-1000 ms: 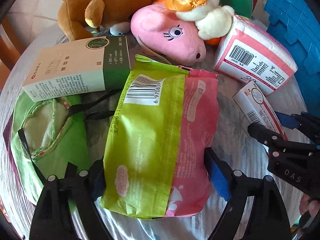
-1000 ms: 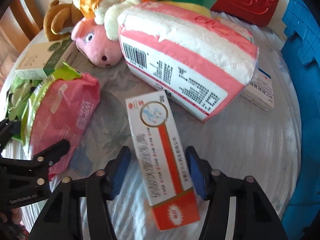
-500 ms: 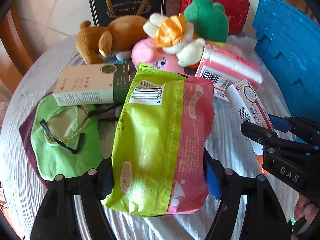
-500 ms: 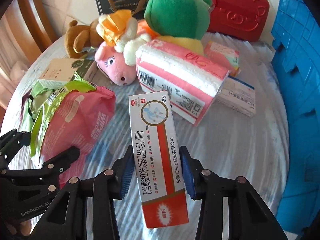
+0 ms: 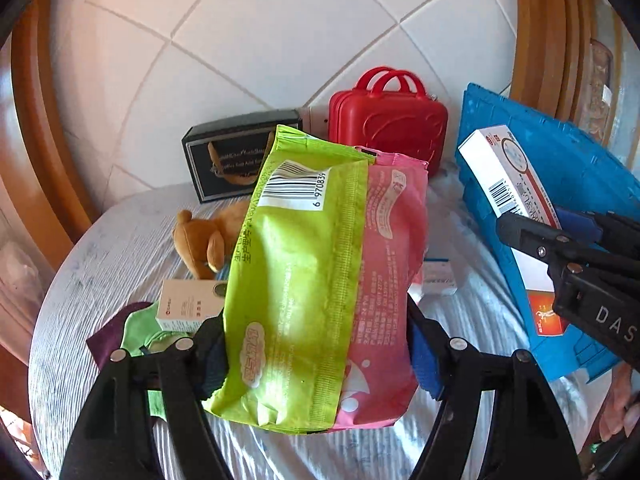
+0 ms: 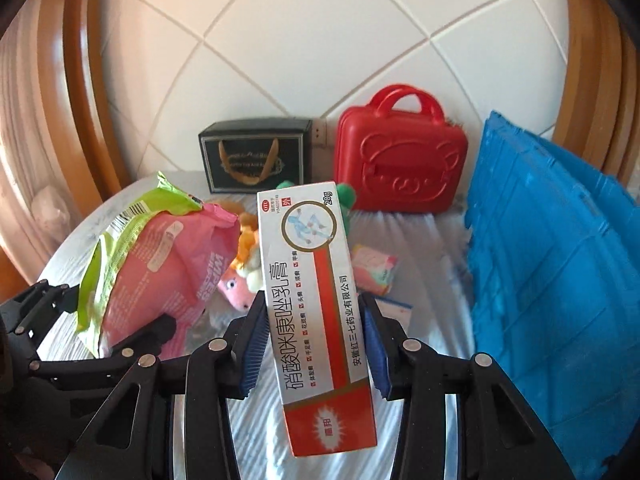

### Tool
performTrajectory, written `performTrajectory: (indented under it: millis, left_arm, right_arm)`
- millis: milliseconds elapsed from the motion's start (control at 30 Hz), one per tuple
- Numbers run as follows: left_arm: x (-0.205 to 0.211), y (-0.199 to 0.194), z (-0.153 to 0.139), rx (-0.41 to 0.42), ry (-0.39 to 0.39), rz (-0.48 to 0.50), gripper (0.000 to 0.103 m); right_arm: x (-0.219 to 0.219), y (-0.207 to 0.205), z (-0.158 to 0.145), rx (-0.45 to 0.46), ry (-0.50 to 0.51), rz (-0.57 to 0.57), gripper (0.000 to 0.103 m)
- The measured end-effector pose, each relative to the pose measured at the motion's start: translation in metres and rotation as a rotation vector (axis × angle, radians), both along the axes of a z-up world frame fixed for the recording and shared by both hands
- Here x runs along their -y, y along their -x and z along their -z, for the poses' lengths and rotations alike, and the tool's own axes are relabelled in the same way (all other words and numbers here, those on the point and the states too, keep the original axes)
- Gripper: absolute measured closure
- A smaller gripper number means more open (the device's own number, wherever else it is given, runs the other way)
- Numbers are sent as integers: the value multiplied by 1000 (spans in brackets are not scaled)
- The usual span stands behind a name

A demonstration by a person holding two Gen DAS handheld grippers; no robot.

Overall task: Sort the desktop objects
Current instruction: 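Carry the wipes pack and ointment box over the blue bin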

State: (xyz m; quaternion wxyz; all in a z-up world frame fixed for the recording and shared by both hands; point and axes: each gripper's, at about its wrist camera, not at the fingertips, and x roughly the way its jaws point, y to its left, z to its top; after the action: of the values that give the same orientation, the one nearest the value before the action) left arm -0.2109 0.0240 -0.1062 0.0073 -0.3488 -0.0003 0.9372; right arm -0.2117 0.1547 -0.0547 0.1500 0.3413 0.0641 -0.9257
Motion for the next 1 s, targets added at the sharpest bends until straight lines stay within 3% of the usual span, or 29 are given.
performTrajectory:
  millis: [267, 400, 600, 833, 1000]
  left_arm:
    - [-72, -4, -59, -130, -11, 107, 30]
    - [-125, -2, -92, -189, -10, 177, 30]
    - [-219, -5, -124, -214, -30, 308, 30]
    - [-322, -2, -125, -157, -9, 402, 30]
    - [-358, 3, -108, -93, 9, 416, 30]
  right_arm:
    - [-74, -30, -76, -173, 25, 125, 60]
    - [-128, -44, -99, -230, 25, 219, 60]
    - [-223, -59, -104, -240, 22, 380, 60]
    - [-320, -67, -88, -201, 20, 528, 60]
    - [-359, -64, -76, -178, 15, 569, 60]
